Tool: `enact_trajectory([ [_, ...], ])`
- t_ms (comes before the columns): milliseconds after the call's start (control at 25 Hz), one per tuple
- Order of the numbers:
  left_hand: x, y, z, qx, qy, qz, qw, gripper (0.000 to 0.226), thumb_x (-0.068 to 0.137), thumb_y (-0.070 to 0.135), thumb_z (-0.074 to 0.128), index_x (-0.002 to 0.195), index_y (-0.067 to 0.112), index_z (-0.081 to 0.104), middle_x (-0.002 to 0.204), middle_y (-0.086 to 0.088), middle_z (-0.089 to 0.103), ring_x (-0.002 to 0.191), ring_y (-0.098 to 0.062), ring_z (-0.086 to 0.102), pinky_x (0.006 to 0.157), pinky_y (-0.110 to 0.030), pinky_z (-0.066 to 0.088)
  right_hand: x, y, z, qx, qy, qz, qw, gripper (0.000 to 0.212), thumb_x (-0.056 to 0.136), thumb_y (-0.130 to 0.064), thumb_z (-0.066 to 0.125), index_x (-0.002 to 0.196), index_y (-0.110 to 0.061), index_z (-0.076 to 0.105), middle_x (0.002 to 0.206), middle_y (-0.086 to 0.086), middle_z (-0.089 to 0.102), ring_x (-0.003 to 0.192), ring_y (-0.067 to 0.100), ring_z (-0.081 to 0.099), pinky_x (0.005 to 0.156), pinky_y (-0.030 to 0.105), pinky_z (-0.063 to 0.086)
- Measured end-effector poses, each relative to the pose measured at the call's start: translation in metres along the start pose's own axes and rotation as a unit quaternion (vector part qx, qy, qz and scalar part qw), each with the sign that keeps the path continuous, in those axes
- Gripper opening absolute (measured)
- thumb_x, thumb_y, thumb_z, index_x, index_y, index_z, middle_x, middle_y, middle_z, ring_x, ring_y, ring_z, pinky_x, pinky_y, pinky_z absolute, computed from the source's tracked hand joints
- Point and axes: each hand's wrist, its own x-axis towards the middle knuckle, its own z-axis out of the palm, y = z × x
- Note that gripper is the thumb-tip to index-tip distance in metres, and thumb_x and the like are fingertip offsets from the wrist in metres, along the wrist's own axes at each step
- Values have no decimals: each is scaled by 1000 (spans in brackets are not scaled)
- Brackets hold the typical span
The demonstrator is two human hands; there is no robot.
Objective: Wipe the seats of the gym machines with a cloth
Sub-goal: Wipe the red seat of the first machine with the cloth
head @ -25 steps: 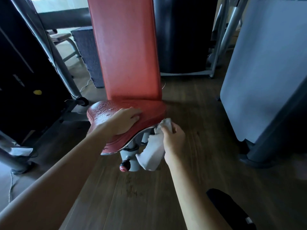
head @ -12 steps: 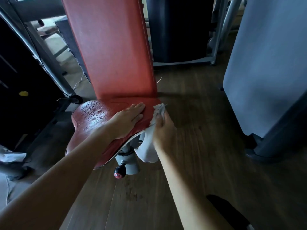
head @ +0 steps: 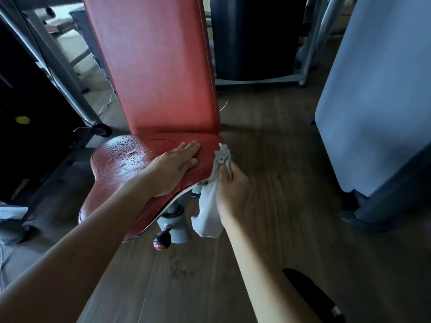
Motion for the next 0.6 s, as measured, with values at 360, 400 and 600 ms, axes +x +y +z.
enact_trajectory([
  [360, 2, -3, 0, -18, -5, -2, 1000, 51, 108, 34, 35, 157, 28, 25, 163, 14, 19, 152, -5, 10, 123, -24, 7, 21, 2, -1, -14, -30, 41, 999, 27, 99, -36, 52, 107, -22, 74, 97, -4, 77, 93, 12, 71, 82, 35, 58],
  [400, 2, -2, 0, -20, -4, -4, 1000, 51, 108, 34, 35, 157, 28, 25, 163, 14, 19, 152, -5, 10, 123, -24, 7, 13, 4, -2, -15, -28, 16, 999, 27, 97, -34, 52, 108, -20, 73, 98, -3, 77, 93, 10, 71, 81, 32, 56],
  [600, 2, -3, 2, -22, -4, -2, 1000, 51, 108, 34, 36, 157, 28, 25, 163, 15, 19, 152, -5, 10, 121, -21, 7, 72, -8, 7, -62, -29, 62, 996, 36, 101, -51, 51, 109, -26, 75, 92, -6, 77, 89, 13, 71, 77, 33, 56],
])
